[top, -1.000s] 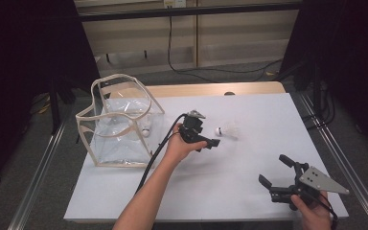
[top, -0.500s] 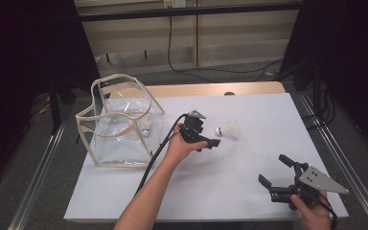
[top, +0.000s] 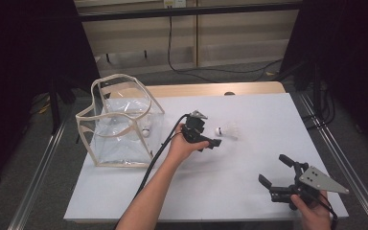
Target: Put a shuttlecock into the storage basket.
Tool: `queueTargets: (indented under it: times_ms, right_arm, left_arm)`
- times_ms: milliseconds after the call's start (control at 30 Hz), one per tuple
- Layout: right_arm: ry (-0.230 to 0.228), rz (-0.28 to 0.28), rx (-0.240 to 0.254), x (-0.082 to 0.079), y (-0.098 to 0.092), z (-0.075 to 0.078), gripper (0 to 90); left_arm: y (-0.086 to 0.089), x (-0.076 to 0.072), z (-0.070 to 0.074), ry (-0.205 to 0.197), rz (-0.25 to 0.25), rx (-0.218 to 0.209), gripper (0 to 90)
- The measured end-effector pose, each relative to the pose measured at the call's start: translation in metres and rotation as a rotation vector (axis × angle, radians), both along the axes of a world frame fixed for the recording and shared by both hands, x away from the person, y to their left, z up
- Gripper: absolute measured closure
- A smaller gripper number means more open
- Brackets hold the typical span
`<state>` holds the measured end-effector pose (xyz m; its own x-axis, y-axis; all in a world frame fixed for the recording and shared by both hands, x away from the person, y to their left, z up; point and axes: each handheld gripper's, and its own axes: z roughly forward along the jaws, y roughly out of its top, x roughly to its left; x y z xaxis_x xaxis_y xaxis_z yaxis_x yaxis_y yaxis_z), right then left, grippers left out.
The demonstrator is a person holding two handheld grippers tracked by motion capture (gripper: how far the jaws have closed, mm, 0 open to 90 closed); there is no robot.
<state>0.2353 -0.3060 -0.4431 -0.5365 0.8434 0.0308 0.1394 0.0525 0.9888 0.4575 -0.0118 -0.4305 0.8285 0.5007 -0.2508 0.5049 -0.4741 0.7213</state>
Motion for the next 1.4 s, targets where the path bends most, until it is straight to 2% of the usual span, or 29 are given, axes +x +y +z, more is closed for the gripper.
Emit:
queueTargets:
  times_ms: [1200, 1400]
  right_arm:
    - [0.002, 0.001, -0.002, 0.0, 0.0, 0.0, 1.4]
    - [0.001, 0.002, -0.003, 0.001, 0.0, 0.0, 1.4]
  left_arm:
    - [-0.015, 0.009, -0.01, -0.023, -0.012, 0.021, 7.8]
    - [-0.015, 0.01, -0.012, -0.04, -0.024, 0.018, 12.8]
